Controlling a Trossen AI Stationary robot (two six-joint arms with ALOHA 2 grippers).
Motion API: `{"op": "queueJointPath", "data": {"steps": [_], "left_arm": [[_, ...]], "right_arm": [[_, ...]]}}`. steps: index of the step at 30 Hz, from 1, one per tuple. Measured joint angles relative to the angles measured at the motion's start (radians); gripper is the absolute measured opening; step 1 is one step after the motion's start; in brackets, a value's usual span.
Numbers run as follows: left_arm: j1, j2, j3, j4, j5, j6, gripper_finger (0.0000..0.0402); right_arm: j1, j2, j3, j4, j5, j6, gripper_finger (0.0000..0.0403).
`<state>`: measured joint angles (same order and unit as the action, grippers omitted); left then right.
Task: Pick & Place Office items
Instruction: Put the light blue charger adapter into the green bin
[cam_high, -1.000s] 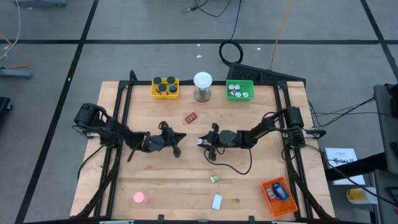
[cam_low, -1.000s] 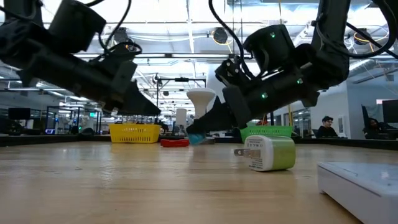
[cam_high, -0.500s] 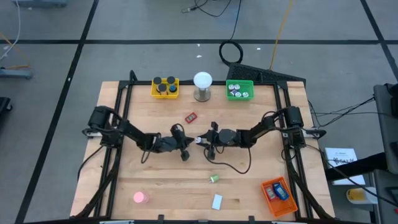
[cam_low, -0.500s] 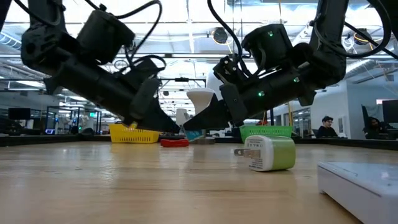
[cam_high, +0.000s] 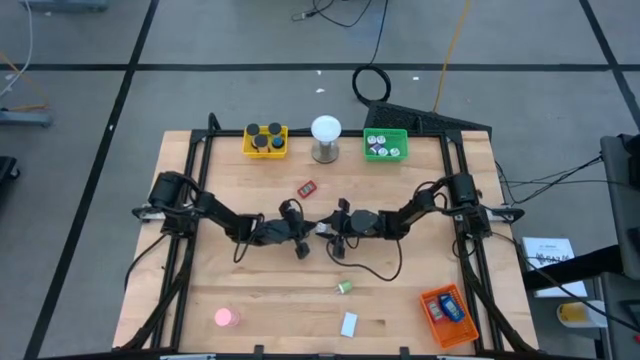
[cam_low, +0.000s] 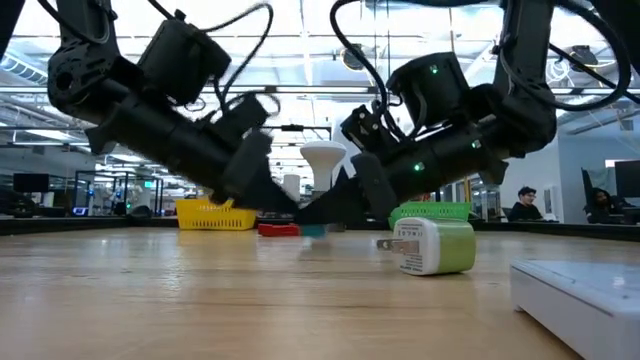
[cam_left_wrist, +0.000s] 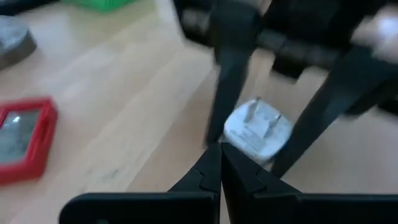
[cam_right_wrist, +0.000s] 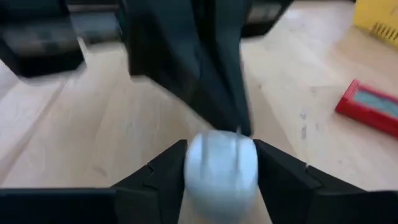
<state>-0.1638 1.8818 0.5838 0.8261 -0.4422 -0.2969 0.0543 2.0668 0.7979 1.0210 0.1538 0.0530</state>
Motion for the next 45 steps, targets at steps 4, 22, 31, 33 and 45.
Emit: {"op": "queueJointPath", "data": {"steps": [4,22,31,33,45], "left_arm": [[-0.003,-0.004,0.003,0.013,0.002,0.0,0.0008],[-0.041,-0.098,-0.052,-0.012,-0.044,0.067,0.0011],[-0.07,-0.231,-0.272,0.254,-0.066,0.076,0.001],[-0.078,-0.239,-0.32,0.334,-0.067,0.085,0.0015],[-0.09,-0.242,-0.38,0.419,-0.065,0.109,0.0017]], "right_arm": [[-0.001,0.001,0.0,-0.011,0.002,0.012,0.0195],[0.033,-0.212,-0.002,-0.36,0.185,0.017,0.0232],[0.054,-0.326,0.0,-0.473,0.185,0.153,0.0203],[0.059,-0.346,-0.001,-0.5,0.188,0.156,0.0183],[0.059,-0.355,-0.002,-0.521,0.181,0.057,0.0009]]}}
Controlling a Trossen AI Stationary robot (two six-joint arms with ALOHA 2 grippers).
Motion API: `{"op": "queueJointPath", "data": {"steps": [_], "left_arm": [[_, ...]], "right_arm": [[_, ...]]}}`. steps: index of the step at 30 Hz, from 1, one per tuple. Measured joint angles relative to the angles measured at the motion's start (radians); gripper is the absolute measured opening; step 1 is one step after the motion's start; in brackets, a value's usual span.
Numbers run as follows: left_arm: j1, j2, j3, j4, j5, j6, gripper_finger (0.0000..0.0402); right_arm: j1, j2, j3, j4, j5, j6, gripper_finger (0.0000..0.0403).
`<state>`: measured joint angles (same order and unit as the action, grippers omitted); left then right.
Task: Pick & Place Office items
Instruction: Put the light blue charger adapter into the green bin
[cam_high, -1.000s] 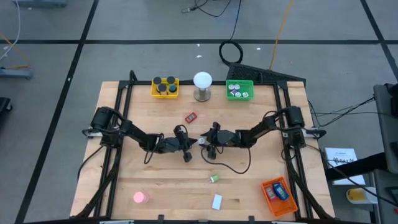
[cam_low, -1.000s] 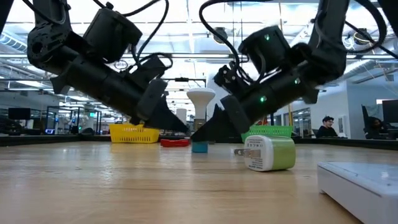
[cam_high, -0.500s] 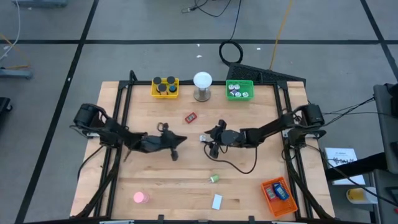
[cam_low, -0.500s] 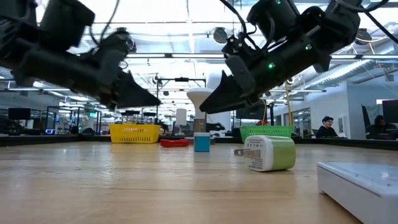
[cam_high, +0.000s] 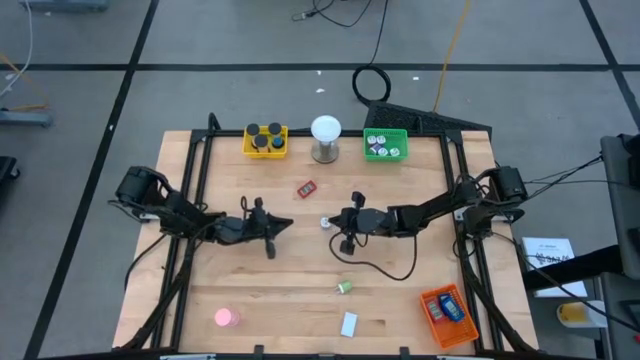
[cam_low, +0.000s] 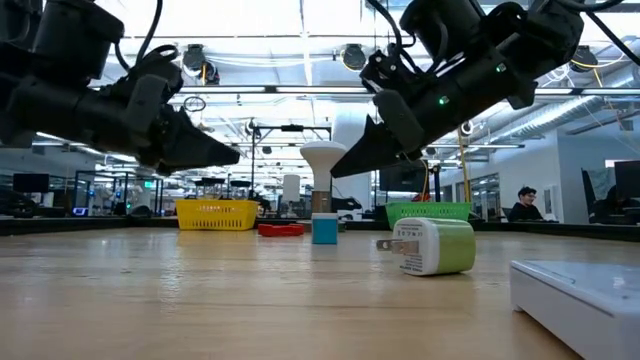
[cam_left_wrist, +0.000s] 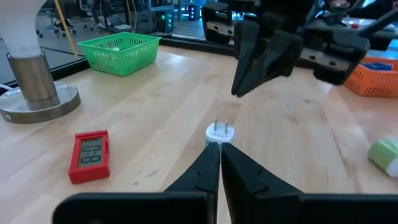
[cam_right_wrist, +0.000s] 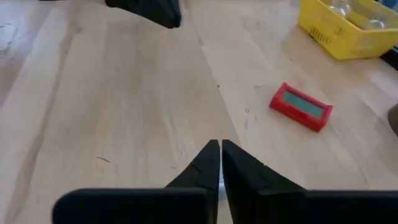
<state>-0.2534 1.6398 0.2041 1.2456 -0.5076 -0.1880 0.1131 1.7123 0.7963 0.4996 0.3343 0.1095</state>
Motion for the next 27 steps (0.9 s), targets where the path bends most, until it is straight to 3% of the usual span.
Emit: {"op": "queueJointPath", "data": {"steps": [5,9,12,18,23,27], "left_arm": [[0.006,0.0,0.02,0.002,0.006,0.025,0.0017],[0.005,-0.015,-0.014,0.035,-0.068,0.049,0.0006],[0.005,-0.054,-0.071,0.106,-0.076,0.043,0.0005],[0.004,-0.098,-0.145,0.121,-0.073,0.004,0.0003],[0.004,-0.098,-0.144,0.116,-0.07,0.004,0.0013],[0.003,-0.098,-0.143,0.103,-0.069,0.002,0.0025]], "right_arm": [[0.0,0.0,0.0,0.061,-0.022,-0.001,0.0031],[-0.021,0.0,0.004,0.086,-0.06,0.093,0.0034],[-0.043,-0.047,0.047,-0.122,-0.096,0.156,0.0024],[-0.069,-0.036,0.31,-0.725,-0.054,0.222,0.0005],[-0.103,0.074,0.512,-0.939,-0.128,0.167,0.0041],[-0.125,0.139,0.588,-0.958,-0.209,0.058,0.0098]]}}
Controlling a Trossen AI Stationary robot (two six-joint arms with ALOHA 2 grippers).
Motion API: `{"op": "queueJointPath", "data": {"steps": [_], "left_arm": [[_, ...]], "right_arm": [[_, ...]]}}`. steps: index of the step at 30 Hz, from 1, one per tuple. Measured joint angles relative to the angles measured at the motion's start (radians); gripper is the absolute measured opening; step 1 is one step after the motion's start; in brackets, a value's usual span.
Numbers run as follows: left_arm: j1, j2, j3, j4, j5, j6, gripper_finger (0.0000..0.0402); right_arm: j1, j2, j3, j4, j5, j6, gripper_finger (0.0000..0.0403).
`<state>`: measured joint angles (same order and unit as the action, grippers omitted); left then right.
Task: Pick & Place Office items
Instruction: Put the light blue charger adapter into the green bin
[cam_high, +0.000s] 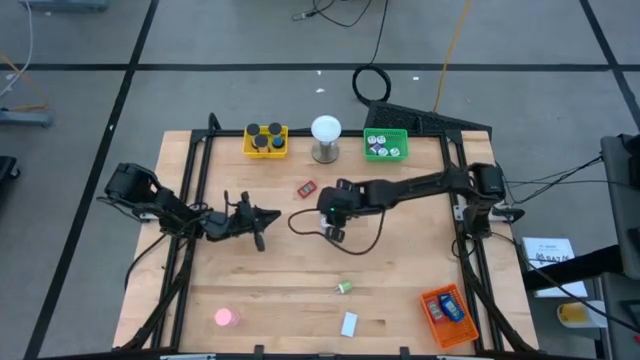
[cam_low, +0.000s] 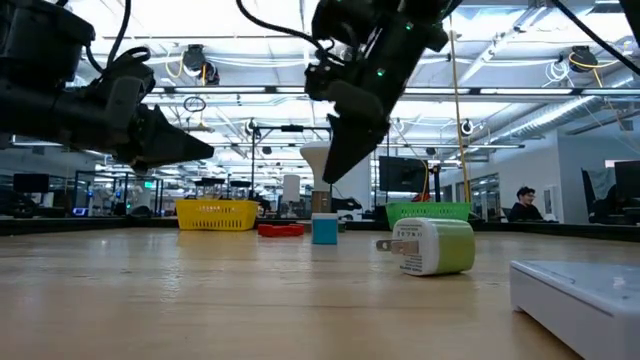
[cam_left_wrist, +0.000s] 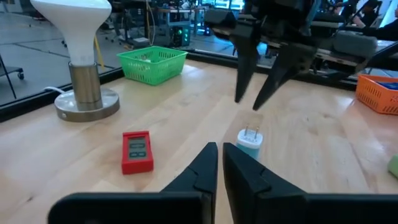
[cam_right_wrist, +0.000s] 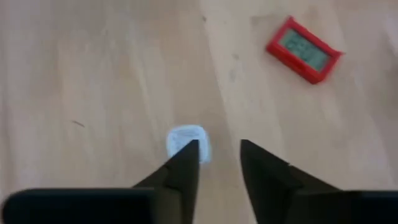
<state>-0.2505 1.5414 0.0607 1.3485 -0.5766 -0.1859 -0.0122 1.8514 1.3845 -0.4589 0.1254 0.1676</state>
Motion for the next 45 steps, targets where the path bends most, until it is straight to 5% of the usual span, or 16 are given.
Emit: {"op": "queueJointPath", "data": {"steps": [7,12,22,33,45], "left_arm": [[0.0,0.0,0.0,-0.013,0.0,0.004,0.0028],[0.0,0.0,0.0,-0.013,0.0,0.004,0.0028],[0.0,0.0,0.0,-0.013,0.0,0.005,0.0028],[0.0,0.0,0.0,-0.014,0.0,0.008,0.0028],[0.0,0.0,0.0,-0.014,0.0,0.019,0.0028]], "right_arm": [[-0.028,0.053,0.004,0.02,-0.017,-0.051,0.0198],[-0.034,0.085,0.005,0.047,-0.054,-0.057,0.0232],[-0.034,0.075,0.004,0.055,-0.052,-0.108,0.0234],[0.006,0.064,0.004,0.115,-0.14,-0.282,0.0292],[-0.022,0.17,0.002,0.189,-0.155,-0.376,0.0236]]}}
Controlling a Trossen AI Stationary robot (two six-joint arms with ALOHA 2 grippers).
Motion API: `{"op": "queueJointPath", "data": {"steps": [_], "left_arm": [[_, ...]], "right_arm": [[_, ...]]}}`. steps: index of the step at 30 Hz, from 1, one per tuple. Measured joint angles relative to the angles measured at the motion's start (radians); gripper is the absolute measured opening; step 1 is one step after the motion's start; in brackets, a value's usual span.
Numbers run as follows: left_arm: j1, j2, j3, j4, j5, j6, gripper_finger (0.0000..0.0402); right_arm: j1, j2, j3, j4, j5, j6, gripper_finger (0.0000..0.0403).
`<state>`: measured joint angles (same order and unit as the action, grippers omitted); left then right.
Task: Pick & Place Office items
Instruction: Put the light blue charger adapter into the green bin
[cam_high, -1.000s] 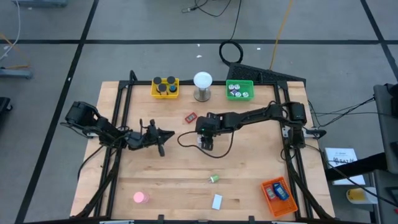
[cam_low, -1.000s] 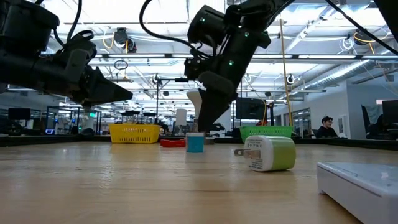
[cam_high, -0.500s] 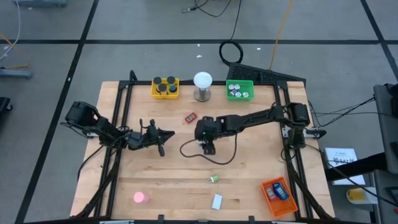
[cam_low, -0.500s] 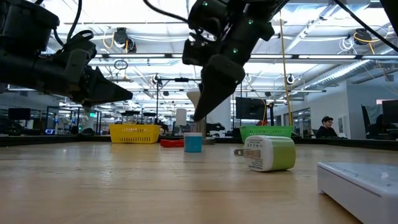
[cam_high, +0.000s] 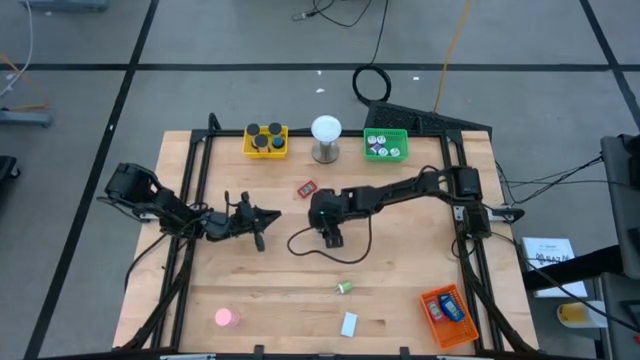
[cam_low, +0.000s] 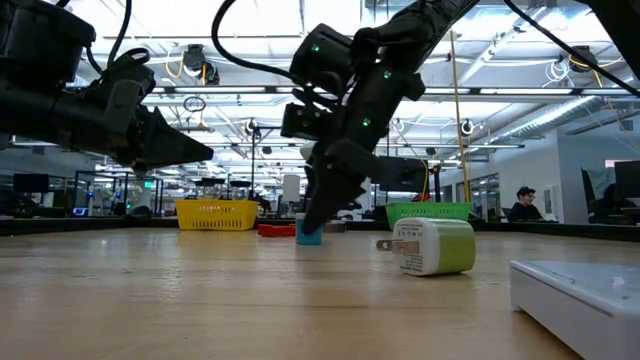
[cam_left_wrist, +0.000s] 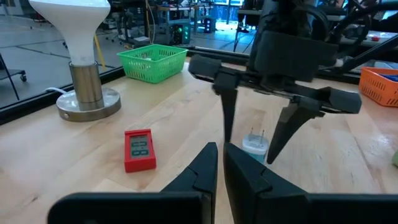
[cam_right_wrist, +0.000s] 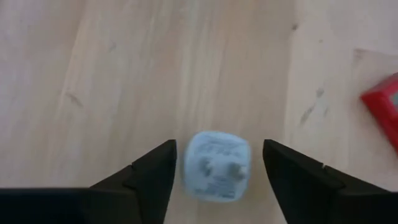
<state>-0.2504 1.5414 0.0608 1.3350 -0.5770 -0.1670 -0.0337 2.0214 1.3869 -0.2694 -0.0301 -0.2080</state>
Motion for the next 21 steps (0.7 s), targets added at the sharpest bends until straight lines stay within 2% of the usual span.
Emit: {"op": "queueJointPath", "data": {"steps": [9,15,21], "left_arm": [[0.0,0.0,0.0,0.0,0.0,-0.003,0.0028],[0.0,0.0,0.0,0.003,0.0,-0.005,0.0028],[0.0,0.0,0.0,0.007,-0.003,-0.013,0.0028]], "right_arm": [[0.0,-0.016,0.0,-0.016,0.004,0.024,0.0133],[-0.066,-0.177,0.001,-0.172,0.088,0.07,0.0133],[-0.29,-0.392,0.001,-0.355,0.196,0.212,0.0133]]}}
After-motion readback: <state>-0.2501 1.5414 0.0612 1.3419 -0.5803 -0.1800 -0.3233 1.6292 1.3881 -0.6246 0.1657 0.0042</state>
